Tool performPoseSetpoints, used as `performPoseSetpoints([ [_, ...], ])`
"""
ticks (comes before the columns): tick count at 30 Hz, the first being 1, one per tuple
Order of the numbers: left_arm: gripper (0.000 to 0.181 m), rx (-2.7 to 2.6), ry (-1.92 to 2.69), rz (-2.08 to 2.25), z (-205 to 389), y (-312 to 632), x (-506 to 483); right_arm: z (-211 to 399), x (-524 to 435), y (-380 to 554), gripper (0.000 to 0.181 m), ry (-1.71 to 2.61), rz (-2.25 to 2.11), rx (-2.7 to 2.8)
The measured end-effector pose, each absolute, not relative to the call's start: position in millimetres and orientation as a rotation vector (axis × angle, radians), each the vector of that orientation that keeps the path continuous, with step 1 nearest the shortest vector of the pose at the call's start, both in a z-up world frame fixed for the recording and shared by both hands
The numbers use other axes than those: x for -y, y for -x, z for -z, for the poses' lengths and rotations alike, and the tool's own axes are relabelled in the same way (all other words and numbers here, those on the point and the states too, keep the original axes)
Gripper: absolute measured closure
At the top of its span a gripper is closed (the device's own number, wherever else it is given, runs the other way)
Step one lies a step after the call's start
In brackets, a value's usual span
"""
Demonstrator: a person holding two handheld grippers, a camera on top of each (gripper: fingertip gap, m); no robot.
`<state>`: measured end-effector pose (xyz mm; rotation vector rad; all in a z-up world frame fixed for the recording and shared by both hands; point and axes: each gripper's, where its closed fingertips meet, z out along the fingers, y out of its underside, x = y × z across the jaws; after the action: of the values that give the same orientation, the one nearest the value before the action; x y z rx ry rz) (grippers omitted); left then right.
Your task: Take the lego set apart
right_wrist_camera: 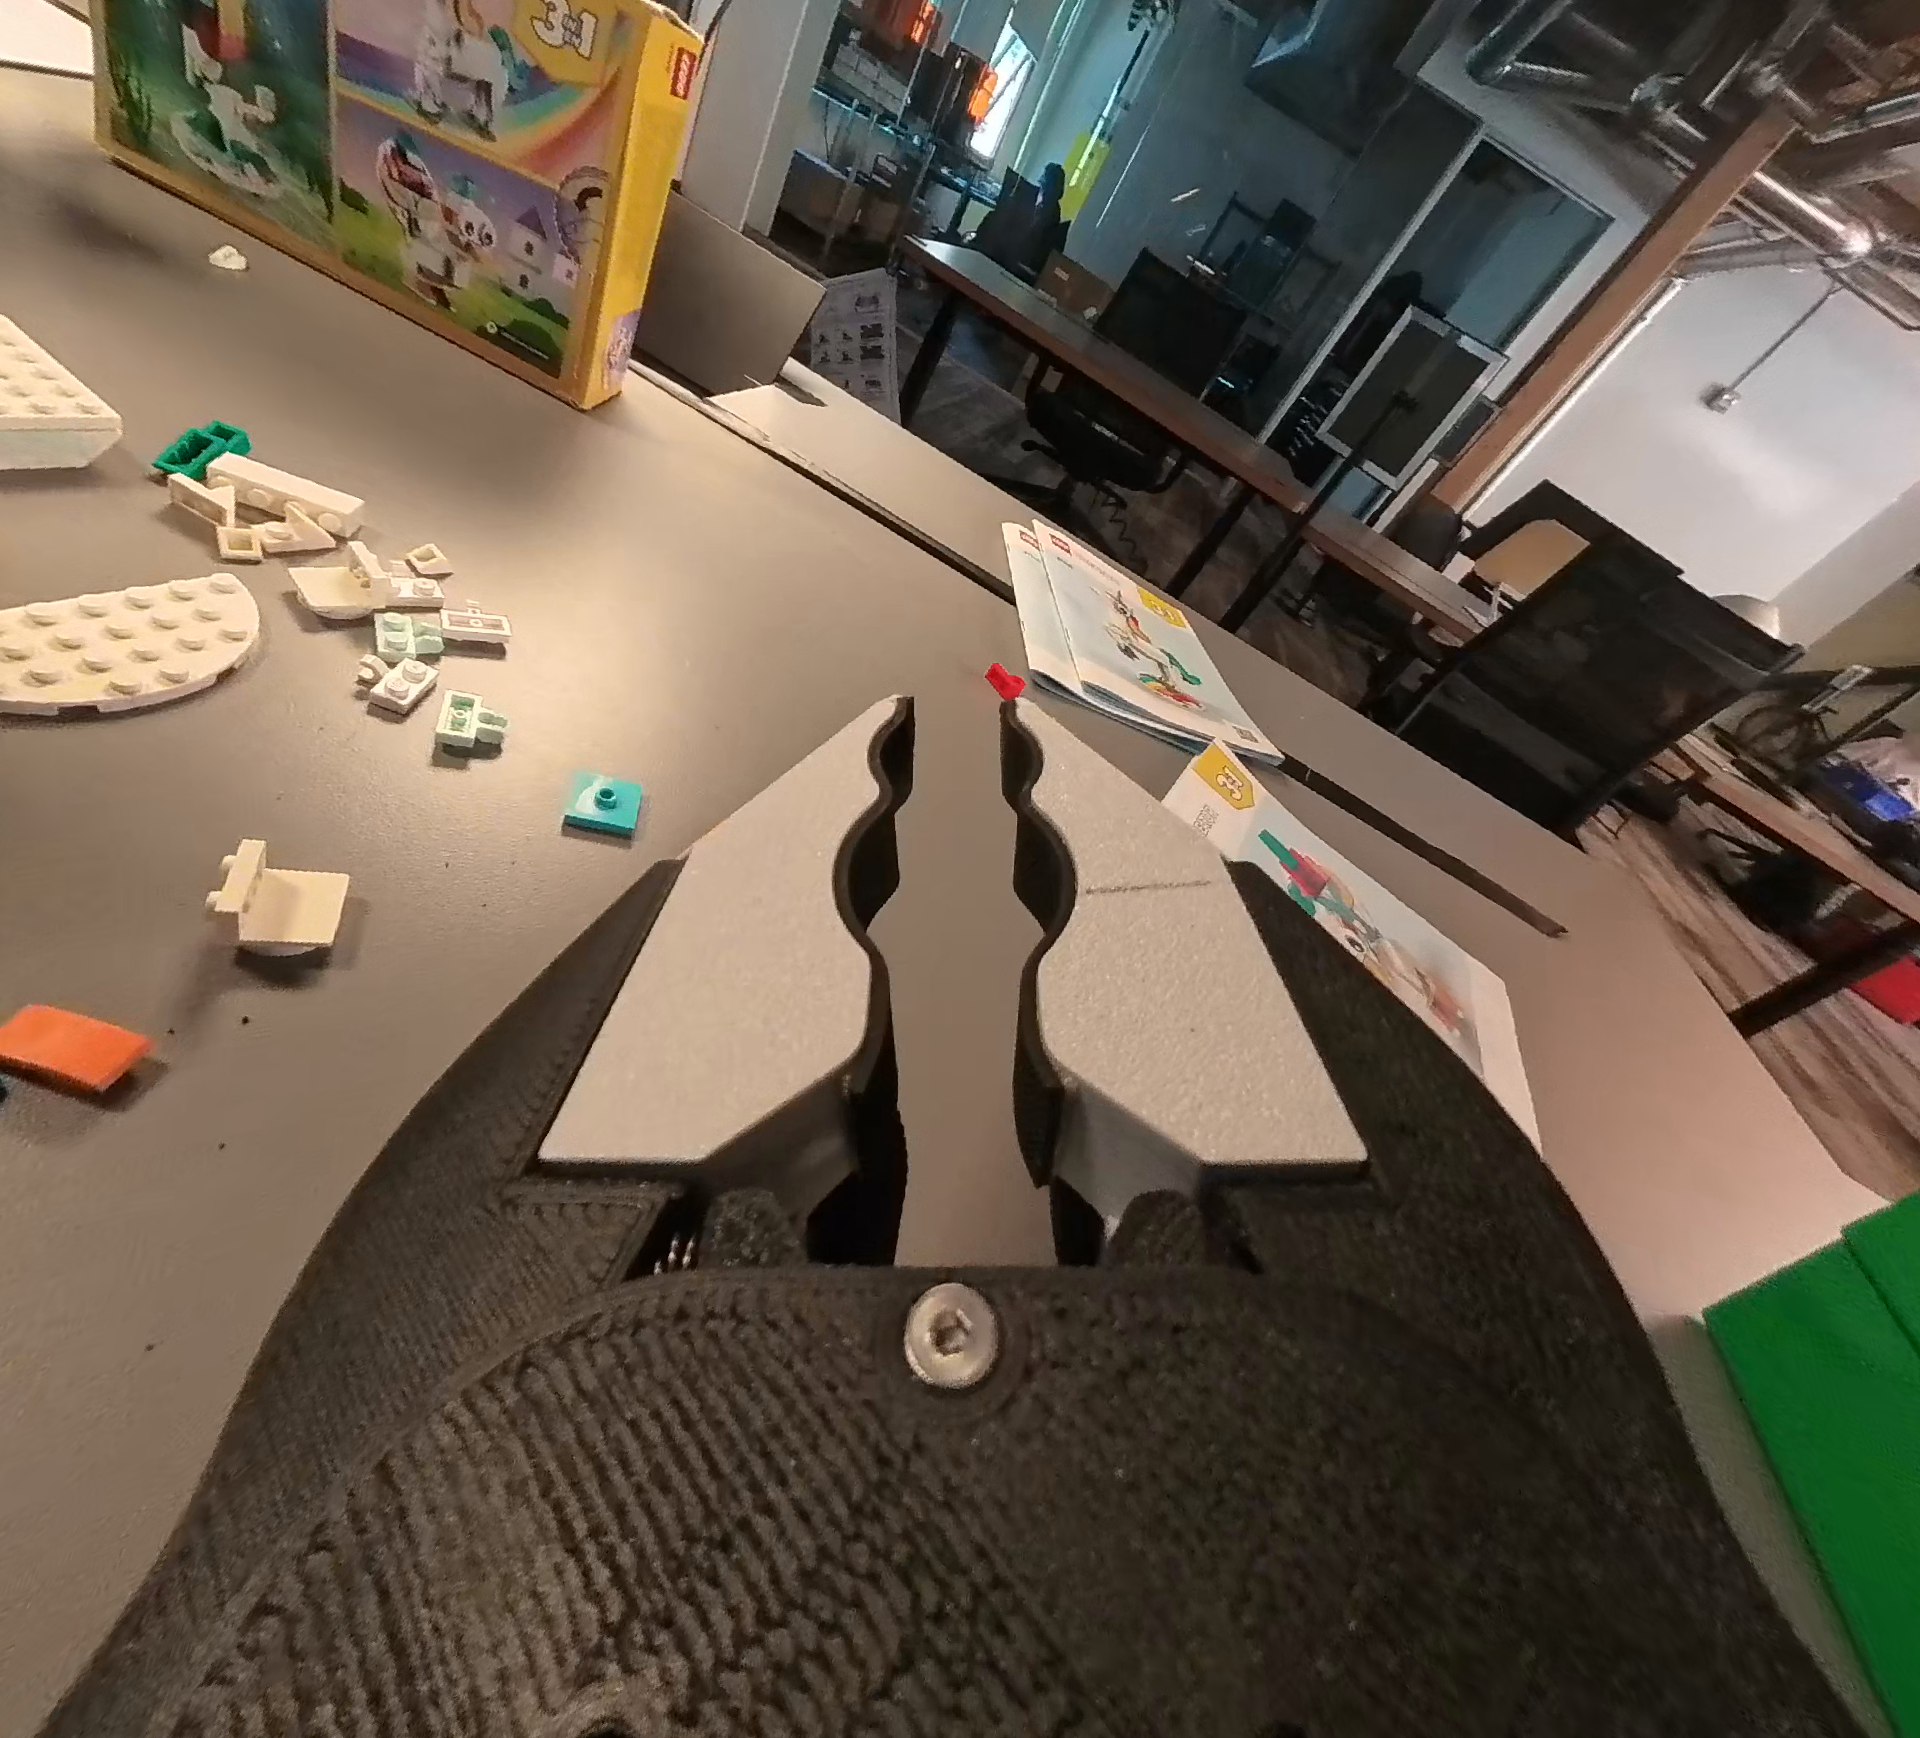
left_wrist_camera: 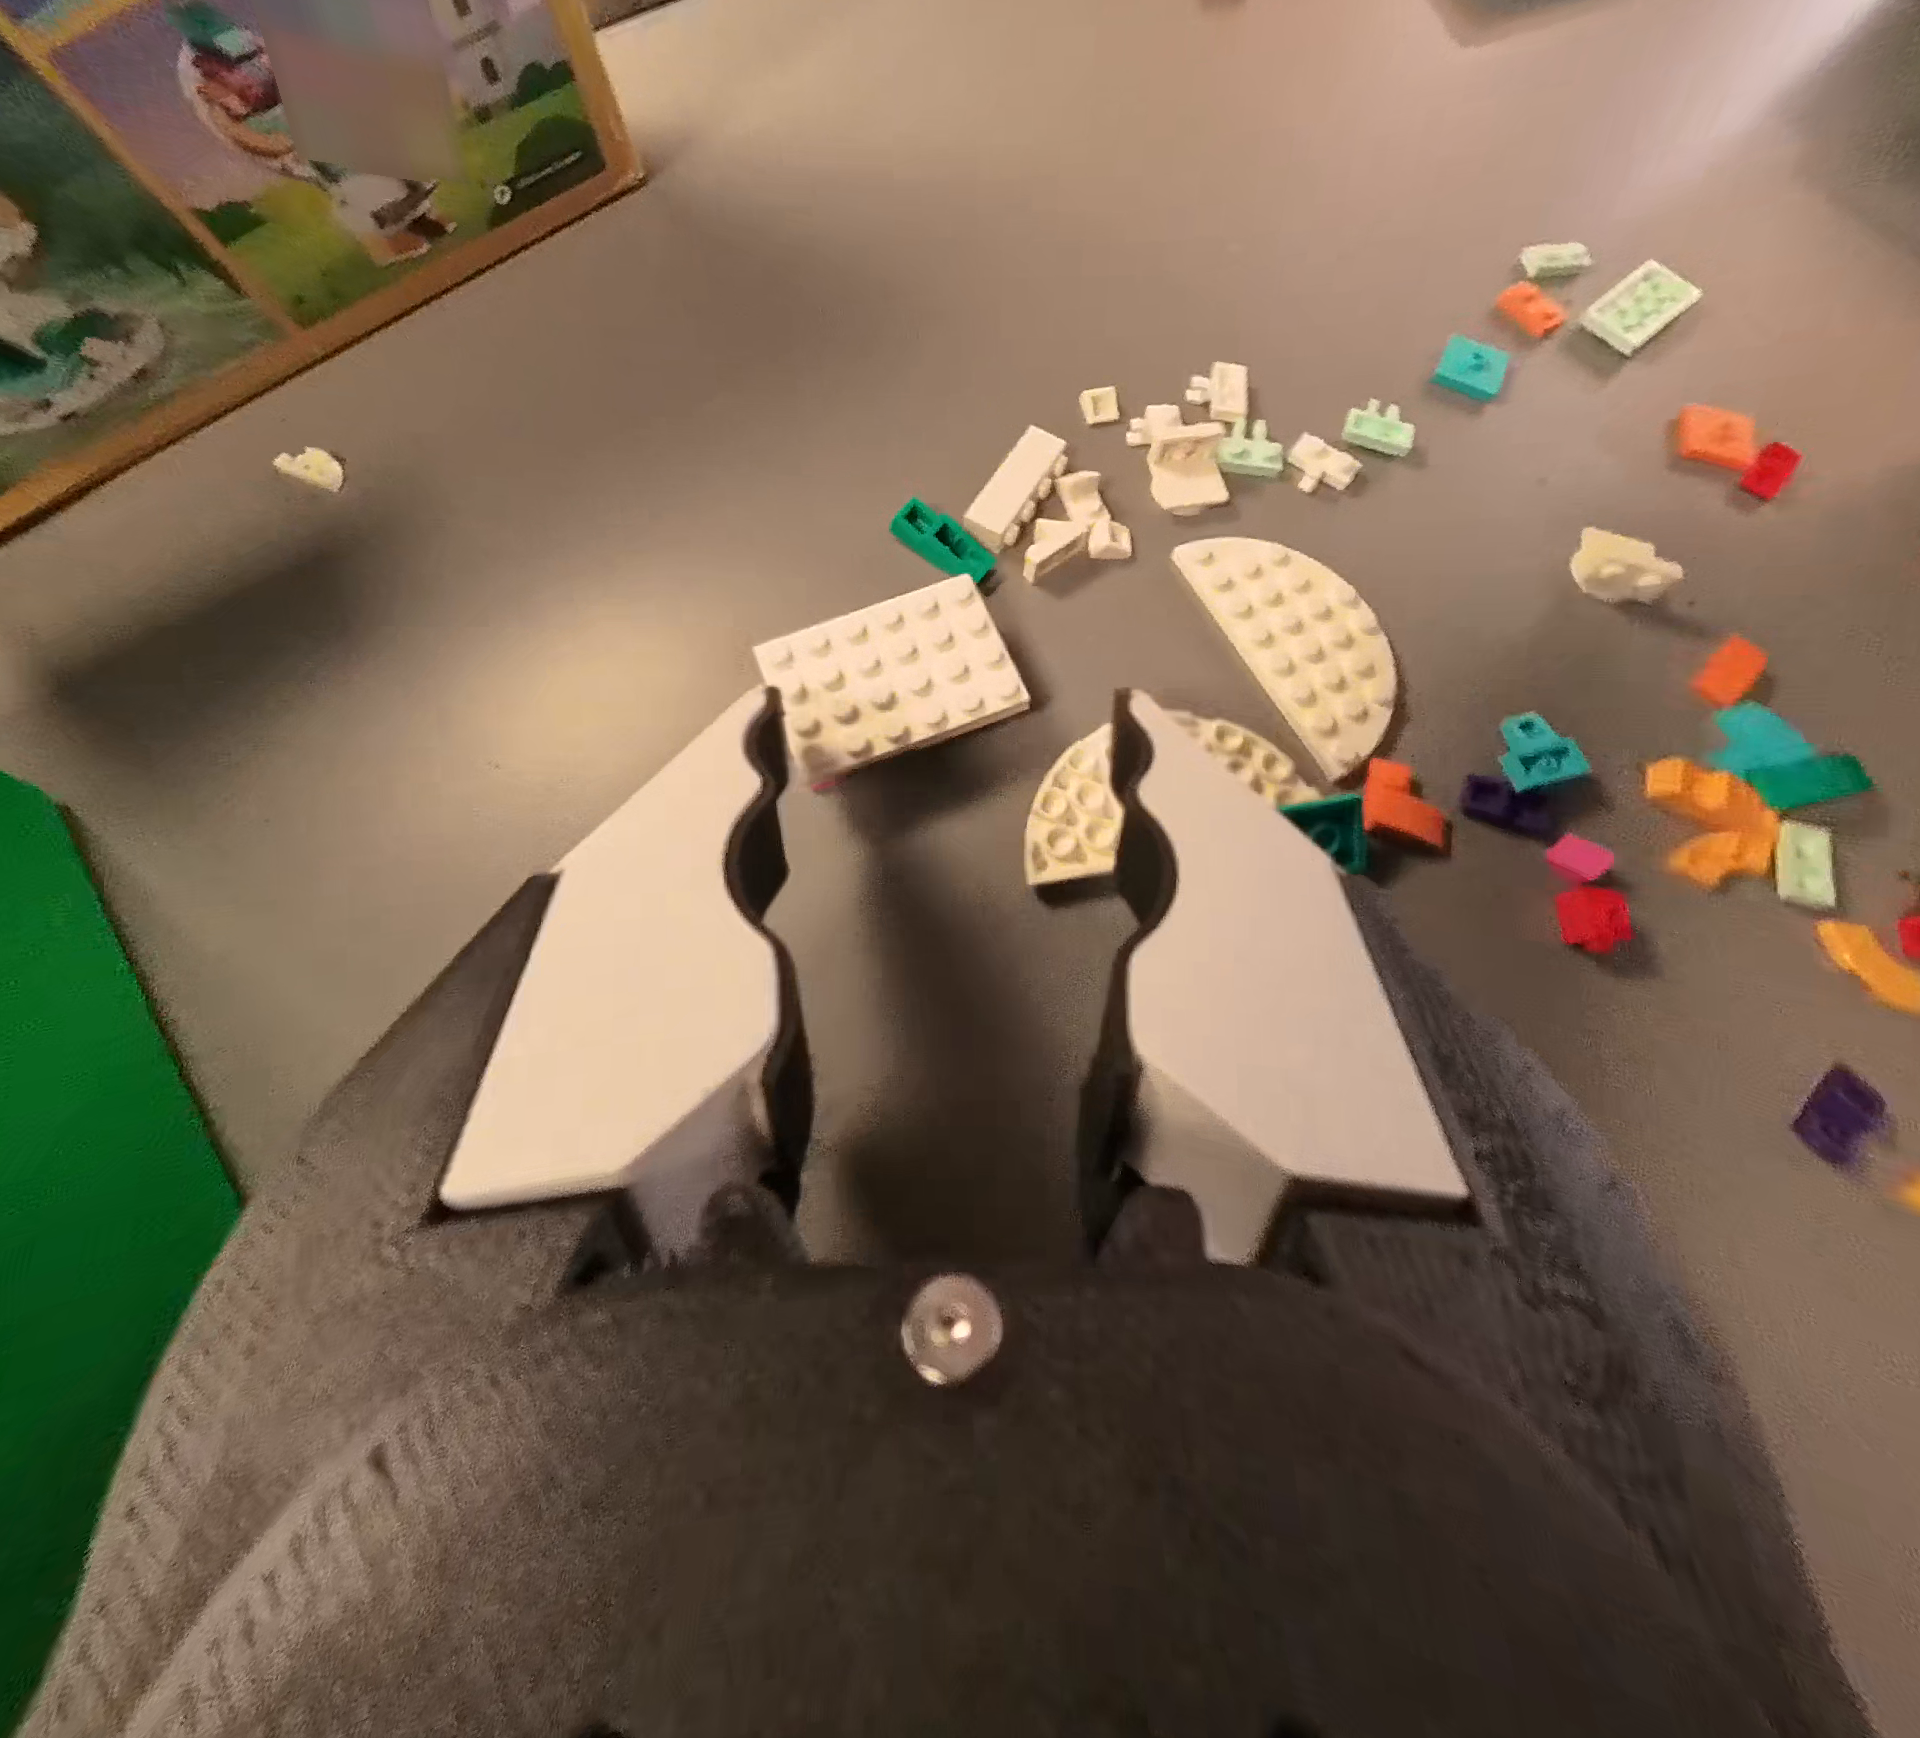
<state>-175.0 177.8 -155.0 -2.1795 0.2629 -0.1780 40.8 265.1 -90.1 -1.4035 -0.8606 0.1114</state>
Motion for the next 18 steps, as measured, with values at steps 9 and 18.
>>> performPoseSetpoints([
  [9, 0.128, -0.144, 2.3, 0.164, 172, 186, -193, 90, -262, -36, 0.167, 1.396, -0.137, 0.874],
  [18, 0.129, -0.264, 1.878, 1.19, 82, 81, -157, 62, -149, 35, 0.145, 0.913, -0.557, 1.219],
])
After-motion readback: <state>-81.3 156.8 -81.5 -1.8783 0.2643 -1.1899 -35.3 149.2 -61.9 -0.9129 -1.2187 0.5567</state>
